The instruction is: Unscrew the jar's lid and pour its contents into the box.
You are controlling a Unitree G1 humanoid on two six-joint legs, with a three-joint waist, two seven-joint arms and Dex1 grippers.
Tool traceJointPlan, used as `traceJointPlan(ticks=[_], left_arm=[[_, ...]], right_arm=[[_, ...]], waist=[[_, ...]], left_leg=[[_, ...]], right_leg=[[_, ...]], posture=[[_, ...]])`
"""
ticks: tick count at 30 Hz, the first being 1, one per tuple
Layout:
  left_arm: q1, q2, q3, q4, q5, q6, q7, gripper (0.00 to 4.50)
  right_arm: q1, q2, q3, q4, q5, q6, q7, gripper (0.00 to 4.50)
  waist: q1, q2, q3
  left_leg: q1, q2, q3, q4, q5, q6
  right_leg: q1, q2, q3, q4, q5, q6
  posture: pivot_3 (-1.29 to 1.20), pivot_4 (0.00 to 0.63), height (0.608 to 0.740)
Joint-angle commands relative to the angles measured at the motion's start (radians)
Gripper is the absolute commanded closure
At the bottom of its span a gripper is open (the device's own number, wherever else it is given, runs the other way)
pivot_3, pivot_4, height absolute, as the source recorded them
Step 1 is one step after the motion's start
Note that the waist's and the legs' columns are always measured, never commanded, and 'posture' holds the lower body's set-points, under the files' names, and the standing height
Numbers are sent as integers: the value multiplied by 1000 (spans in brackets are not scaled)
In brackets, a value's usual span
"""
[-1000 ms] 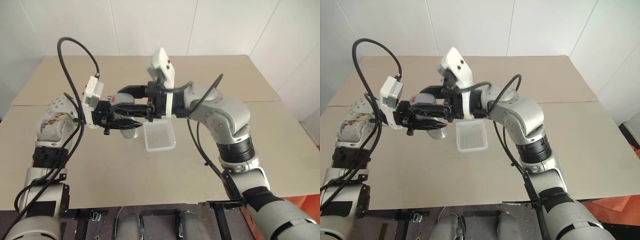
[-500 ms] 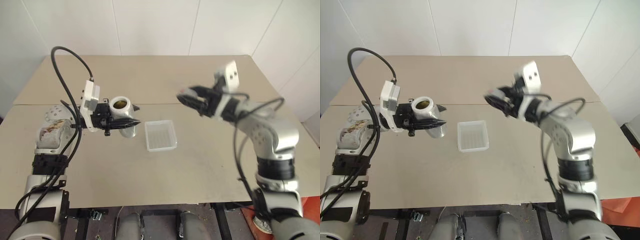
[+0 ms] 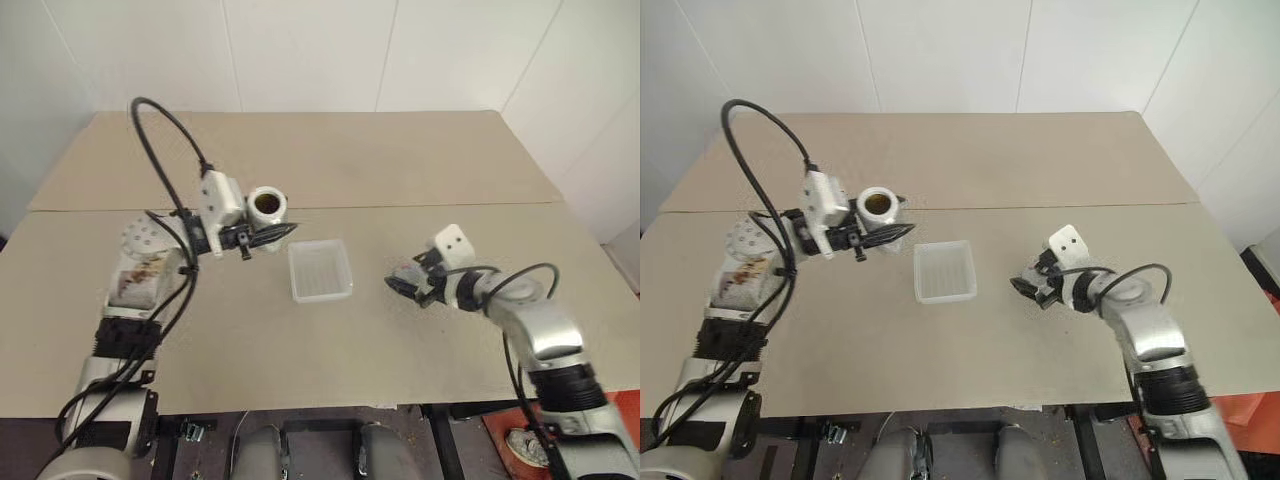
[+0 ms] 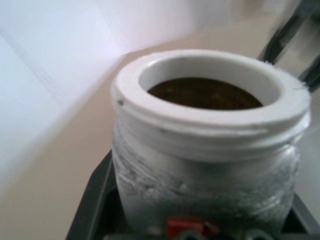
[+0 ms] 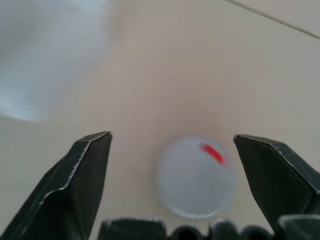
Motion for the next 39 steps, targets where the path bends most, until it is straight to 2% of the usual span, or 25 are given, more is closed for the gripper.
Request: traceJointPlan(ticks=[1,3,5,7,11,14,18,25,28,31,33,35,36,38,39], left_arm=[[-125,62,-120,115,459,-432,415,2556],[-207,104,-218,175,712,-539,650,2556],[-301,123,-365,219,1008,-481,979,2556],[-377,124,-484,269,1205,-411,1230,2556],[-475,83,-662,401,1413,-282,1487,2556],[-515,56,-758,485,1506,-195,1544,2556],[-549,-11,-804,543,1545,-45,1607,2556],[-591,-48,-814,606,1484,-25,1638,2556],[-583,-30,-805,591,1447,-41,1629,2556],[-562,6,-756,563,1351,-89,1589,2556],[-531,29,-680,552,1206,-170,1516,2556],[-460,37,-554,521,978,-214,1340,2556],[-415,32,-478,508,803,-250,1200,2556],[-303,-12,-307,394,447,-138,900,2556],[-247,-55,-216,284,245,47,721,2556]], right_arm=[[-90,-82,-85,-87,203,179,136,22],[-134,-111,-69,-89,264,242,185,22],[-159,-148,-26,-111,294,238,271,22],[-184,-155,7,-121,297,232,290,22],[-233,-133,0,-124,345,242,297,22],[-253,-129,-12,-136,380,253,288,22],[-241,-141,-12,-149,404,253,285,22],[-197,-133,-1,-164,374,202,258,22],[-183,-129,-6,-170,372,191,250,22],[-172,-126,-10,-174,369,177,242,22],[-165,-125,-14,-177,368,167,237,22],[-149,-124,-18,-184,357,144,227,22],[-135,-117,-17,-192,332,105,216,22],[-108,-105,-10,-203,278,27,199,22],[-105,-101,0,-203,259,11,187,22]], waist=[[8,0,0],[13,0,0],[17,0,0],[19,0,0],[18,0,0],[16,0,0],[17,0,0],[21,-1,0],[16,-1,0],[12,-1,0],[11,-1,0],[11,-1,0],[11,-1,0],[10,0,0],[9,0,0]], left_leg=[[0,0,0,0,0,0],[1,1,0,-1,0,1],[0,0,0,-1,-1,1],[0,0,1,0,-1,2],[-3,-1,2,1,-1,2],[-6,0,1,2,-1,2],[-8,0,1,3,-1,2],[-10,0,1,6,-2,4],[-9,0,1,6,-2,3],[-9,0,1,6,-2,3],[-9,0,1,6,-2,3],[-9,1,1,6,-2,3],[-8,1,2,6,-2,3],[-8,1,2,7,-1,3],[-8,2,2,8,-1,2]], right_leg=[[0,0,0,0,0,0],[1,0,-2,-1,0,0],[2,-1,-2,-1,1,0],[1,-2,-2,-1,1,0],[-1,-2,-1,2,1,2],[-4,-1,-2,4,1,2],[-5,-1,-3,4,1,2],[-5,-2,-3,5,2,3],[-5,-2,-3,5,2,3],[-5,-2,-3,5,2,3],[-5,-2,-3,5,2,3],[-6,-2,-3,5,2,3],[-5,-3,-3,5,2,3],[-5,-3,-3,6,2,3],[-5,-3,-3,6,2,3]], posture=[[0,150,740],[0,150,740],[0,150,740],[0,150,740],[0,150,740],[0,150,740],[0,150,740],[0,150,740],[0,150,740],[0,150,740],[0,150,740],[0,150,740],[0,150,740],[0,150,740],[0,150,740]])
